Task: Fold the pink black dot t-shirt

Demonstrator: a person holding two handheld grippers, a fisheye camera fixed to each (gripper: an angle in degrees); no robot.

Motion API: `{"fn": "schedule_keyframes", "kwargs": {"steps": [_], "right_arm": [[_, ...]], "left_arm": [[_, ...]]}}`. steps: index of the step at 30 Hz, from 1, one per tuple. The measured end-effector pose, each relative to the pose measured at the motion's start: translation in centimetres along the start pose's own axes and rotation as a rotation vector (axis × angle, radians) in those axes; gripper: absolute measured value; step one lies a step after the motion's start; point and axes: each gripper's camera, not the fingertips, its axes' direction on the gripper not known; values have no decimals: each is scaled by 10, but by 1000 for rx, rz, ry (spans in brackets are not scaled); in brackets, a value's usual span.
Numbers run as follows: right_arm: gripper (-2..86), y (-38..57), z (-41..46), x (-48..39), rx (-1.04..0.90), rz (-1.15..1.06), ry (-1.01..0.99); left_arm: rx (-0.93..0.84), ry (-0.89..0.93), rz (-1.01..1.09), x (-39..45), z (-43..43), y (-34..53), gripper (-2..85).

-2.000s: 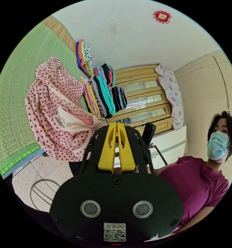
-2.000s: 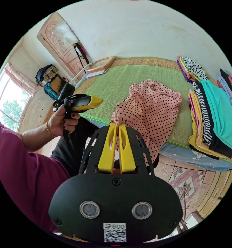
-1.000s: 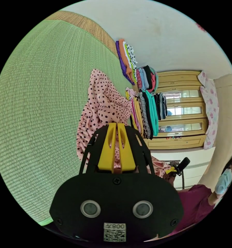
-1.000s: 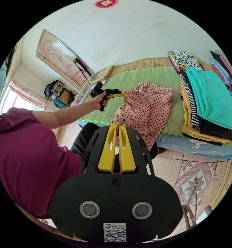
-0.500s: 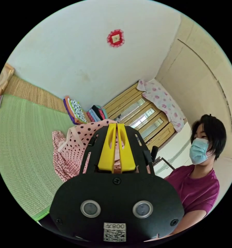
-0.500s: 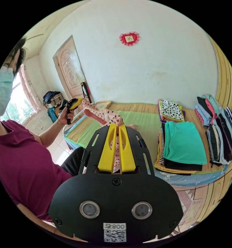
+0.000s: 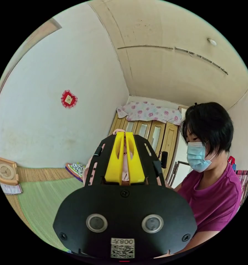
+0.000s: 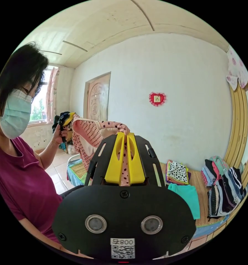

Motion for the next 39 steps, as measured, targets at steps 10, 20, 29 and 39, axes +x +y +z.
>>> {"fn": "schedule_keyframes", "kwargs": {"steps": [10,20,29,39], "right_arm": [[8,-3,-103,-46,161,-97,-80],[8,21,-177,-98,288,-257,-110],[8,49,-196,-141,340,-406,-32],[8,64,-153,-132,324,-359,-78]], "left_arm": [[77,-13,144,140,-128,-63,3],[134,-68,287,248,-229,-82,4],[224,-169,458,316,-296,-72,3],[203,-216,452,291,-309,-60,4]]}}
